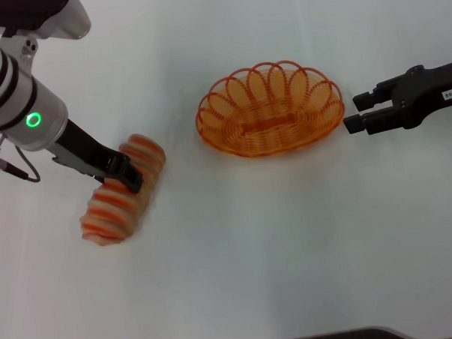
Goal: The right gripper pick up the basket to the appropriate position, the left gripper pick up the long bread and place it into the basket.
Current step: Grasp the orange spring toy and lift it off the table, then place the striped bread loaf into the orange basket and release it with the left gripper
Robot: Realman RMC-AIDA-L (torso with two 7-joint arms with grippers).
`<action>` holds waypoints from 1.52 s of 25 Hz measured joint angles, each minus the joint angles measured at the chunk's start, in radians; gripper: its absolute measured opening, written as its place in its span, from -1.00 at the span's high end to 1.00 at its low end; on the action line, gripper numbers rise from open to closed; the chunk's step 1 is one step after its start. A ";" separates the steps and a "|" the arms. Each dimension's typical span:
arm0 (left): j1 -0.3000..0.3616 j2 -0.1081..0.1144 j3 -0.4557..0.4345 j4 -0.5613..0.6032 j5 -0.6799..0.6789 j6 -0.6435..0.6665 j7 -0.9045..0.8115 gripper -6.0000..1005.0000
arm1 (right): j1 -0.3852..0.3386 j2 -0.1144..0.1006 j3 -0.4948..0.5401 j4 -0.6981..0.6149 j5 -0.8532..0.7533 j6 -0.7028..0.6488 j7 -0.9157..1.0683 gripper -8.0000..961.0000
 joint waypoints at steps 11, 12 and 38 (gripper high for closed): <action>0.010 0.018 -0.014 0.053 0.016 0.004 0.021 0.02 | 0.000 0.001 0.000 0.000 0.000 0.009 0.000 -0.20; 0.012 0.020 -0.016 0.064 0.022 0.005 0.026 0.05 | 0.000 0.001 0.000 0.000 0.000 0.008 0.000 -0.20; -0.328 -0.012 0.266 -0.032 -0.091 -0.166 0.529 0.42 | -0.014 -0.001 0.000 -0.005 0.000 0.002 -0.005 -0.20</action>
